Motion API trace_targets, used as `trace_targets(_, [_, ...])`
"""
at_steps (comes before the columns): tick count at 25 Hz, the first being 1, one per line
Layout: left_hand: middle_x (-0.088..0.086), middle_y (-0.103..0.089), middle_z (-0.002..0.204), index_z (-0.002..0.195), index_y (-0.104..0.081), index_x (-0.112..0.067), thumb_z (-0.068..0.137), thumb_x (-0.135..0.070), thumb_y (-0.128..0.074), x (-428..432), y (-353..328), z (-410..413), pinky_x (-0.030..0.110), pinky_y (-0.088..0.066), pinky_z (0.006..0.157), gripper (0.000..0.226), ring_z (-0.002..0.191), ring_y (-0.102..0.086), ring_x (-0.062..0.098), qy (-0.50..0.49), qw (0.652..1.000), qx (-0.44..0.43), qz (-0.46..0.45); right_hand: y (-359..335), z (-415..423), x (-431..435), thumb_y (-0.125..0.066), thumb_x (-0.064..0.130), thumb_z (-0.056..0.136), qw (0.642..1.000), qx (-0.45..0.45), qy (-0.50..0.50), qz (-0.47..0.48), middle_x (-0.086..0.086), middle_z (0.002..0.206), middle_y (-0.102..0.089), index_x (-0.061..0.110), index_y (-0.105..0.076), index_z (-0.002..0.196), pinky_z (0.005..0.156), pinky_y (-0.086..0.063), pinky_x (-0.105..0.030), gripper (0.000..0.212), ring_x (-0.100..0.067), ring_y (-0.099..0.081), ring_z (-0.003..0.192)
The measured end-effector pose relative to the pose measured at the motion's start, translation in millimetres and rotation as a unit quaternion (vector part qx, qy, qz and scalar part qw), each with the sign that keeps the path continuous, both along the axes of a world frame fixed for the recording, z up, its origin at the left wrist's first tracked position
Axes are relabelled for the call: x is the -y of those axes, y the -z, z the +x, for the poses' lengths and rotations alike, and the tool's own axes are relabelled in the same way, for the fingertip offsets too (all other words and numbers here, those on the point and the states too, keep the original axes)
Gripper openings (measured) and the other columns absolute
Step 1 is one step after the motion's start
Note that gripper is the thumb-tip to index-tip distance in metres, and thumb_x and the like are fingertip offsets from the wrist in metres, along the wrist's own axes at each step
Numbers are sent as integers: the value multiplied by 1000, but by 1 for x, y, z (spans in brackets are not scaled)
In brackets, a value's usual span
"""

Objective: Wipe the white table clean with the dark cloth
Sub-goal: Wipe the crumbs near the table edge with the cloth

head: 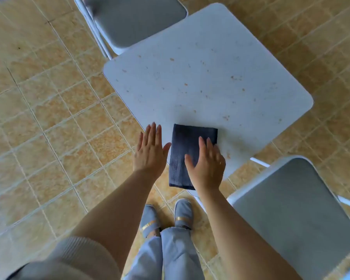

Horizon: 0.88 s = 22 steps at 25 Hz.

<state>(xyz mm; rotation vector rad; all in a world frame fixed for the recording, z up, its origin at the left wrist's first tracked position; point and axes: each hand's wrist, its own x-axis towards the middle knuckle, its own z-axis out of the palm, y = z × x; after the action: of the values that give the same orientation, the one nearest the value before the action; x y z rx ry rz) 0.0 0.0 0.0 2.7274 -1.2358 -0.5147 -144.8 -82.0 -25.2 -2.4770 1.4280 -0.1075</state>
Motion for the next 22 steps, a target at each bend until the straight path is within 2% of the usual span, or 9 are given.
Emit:
trace_targets(3, [1, 10, 161, 153, 5, -15, 99, -50, -9, 2, 25, -7, 31, 11, 119, 66, 146, 15, 11, -16, 999, -36, -9, 29, 15, -15, -44, 70, 86, 999, -50, -3, -17, -10, 159, -34, 32, -38, 150, 110, -29, -63, 75, -37, -30, 146])
trace_targets(5, [0, 10, 161, 153, 6, -16, 97, -52, -6, 1, 40, -16, 30, 12, 119, 68, 146, 16, 10, -18, 998, -55, -19, 46, 12, -24, -41, 71, 88, 997, -49, -8, -53, -6, 161, -30, 37, -39, 149, 110, -28, -60, 70, -33, -27, 148])
trace_targets(8, [0, 9, 161, 153, 5, -15, 93, -57, 3, 2, 53, -24, 28, 13, 118, 73, 146, 15, 9, -26, 997, -61, -35, 59, -20, -20, -49, 52, 95, 993, -14, -32, -109, -1, 158, -36, 36, -46, 144, 108, -34, -52, 52, -28, -34, 146])
trace_targets(10, [0, 13, 161, 153, 7, -15, 95, -56, 4, 1, 58, -29, 28, 13, 118, 72, 146, 18, 10, -29, 997, -59, -33, 61, -41, -14, -49, 40, 95, 993, -15, -26, -112, 0, 156, -41, 32, -50, 142, 107, -38, -50, 47, -27, -37, 144])
trace_targets(15, [2, 22, 159, 152, 13, -14, 98, -49, -2, -4, 68, -32, 32, 12, 119, 66, 145, 24, 13, -11, 1000, -20, -13, 58, -18, 35, -48, 29, 92, 993, 16, 84, -82, -6, 154, -44, 21, -55, 137, 105, -39, -54, 46, -28, -36, 144])
trace_targets(19, [2, 23, 158, 152, 14, -13, 99, -46, -2, -6, 72, -33, 33, 13, 119, 65, 145, 24, 14, -13, 1000, 1, -11, 58, 12, 29, -49, 29, 91, 996, 19, -1, -90, -5, 154, -42, 23, -53, 140, 107, -36, -50, 49, -24, -36, 145])
trace_targets(22, [3, 19, 159, 153, 11, -13, 101, -45, -6, -6, 74, -35, 33, 12, 119, 63, 145, 22, 13, -18, 1000, 11, -19, 56, -25, 7, -46, 30, 94, 992, -5, -85, -95, -3, 157, -38, 23, -48, 145, 111, -34, -47, 51, -22, -32, 147])
